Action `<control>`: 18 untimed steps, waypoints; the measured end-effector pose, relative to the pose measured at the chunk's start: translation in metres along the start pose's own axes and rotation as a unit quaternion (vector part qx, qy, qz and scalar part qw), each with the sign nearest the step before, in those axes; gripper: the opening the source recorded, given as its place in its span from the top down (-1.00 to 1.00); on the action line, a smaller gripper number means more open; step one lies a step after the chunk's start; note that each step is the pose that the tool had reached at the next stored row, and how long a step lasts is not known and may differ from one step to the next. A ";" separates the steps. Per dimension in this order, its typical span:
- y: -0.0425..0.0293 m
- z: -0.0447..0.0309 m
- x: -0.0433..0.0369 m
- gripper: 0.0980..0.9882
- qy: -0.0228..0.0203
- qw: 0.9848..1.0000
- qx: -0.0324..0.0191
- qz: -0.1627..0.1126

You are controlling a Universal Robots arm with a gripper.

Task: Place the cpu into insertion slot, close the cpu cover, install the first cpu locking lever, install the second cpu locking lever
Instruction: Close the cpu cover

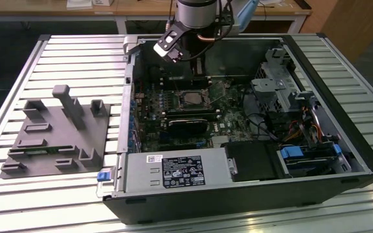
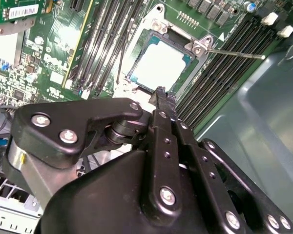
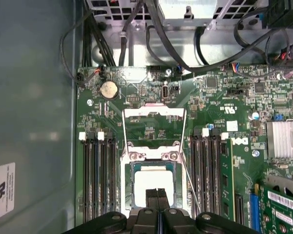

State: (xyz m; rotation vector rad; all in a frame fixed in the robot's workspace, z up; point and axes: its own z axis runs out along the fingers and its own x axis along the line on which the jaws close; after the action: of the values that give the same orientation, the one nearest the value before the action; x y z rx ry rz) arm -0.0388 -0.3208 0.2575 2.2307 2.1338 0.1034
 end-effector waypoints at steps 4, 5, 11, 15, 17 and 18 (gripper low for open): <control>0.0039 0.0003 0.0002 0.98 0.000 1.000 0.000 0.000; 0.0049 0.0005 0.0002 0.98 0.000 1.000 0.000 0.000; 0.0114 0.0010 0.0005 0.98 0.000 1.000 0.000 0.000; 0.0178 0.0015 0.0008 0.98 0.000 1.000 0.000 0.000; 0.0201 0.0017 0.0009 0.98 0.000 1.000 0.000 0.000; 0.0212 0.0018 0.0009 0.98 0.000 1.000 0.000 0.000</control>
State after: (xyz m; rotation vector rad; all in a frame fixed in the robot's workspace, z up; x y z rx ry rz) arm -0.0175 -0.3208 0.2575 2.2307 2.1337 0.1035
